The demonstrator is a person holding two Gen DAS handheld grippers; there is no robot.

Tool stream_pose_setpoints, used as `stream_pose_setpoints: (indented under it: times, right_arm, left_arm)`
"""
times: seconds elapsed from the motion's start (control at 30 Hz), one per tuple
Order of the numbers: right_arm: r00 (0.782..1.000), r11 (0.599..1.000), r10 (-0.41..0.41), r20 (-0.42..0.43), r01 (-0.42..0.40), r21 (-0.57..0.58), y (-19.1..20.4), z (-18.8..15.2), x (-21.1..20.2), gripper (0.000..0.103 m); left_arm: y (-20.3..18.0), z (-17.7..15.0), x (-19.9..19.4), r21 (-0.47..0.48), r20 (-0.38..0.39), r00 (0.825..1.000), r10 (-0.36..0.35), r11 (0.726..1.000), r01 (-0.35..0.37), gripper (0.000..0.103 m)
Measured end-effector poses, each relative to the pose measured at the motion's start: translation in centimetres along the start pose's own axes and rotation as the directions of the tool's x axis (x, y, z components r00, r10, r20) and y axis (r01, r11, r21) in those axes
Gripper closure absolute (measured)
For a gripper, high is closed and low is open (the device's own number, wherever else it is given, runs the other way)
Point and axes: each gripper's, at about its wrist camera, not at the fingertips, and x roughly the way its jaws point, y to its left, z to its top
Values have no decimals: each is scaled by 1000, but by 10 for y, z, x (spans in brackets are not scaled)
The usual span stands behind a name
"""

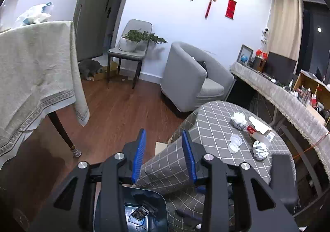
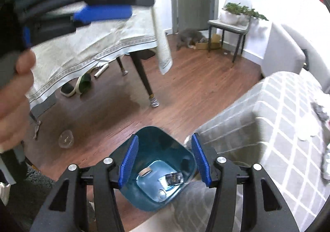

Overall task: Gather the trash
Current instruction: 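Withdraw both open tools from the bin toward the table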

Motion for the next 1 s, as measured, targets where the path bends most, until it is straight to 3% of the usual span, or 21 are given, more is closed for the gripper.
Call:
stream_pose_setpoints:
  times: [0.17,0.4,1.0]
  right_arm:
    - [998,998,-42,42,40,53,-34,-3,-21,39]
    - [987,986,-111,113,95,135,-79,-7,-55,35]
    - [948,945,-230,220,164,282,-171,-22,-117,35]
  left_arm:
    - [-16,-2,15,4,-25,1000,-17,1000,17,60]
    - [-43,-7,33,38,-54,998,-34,999,36,48]
    - [-107,-23,94,162,-168,981,-98,979,126,45]
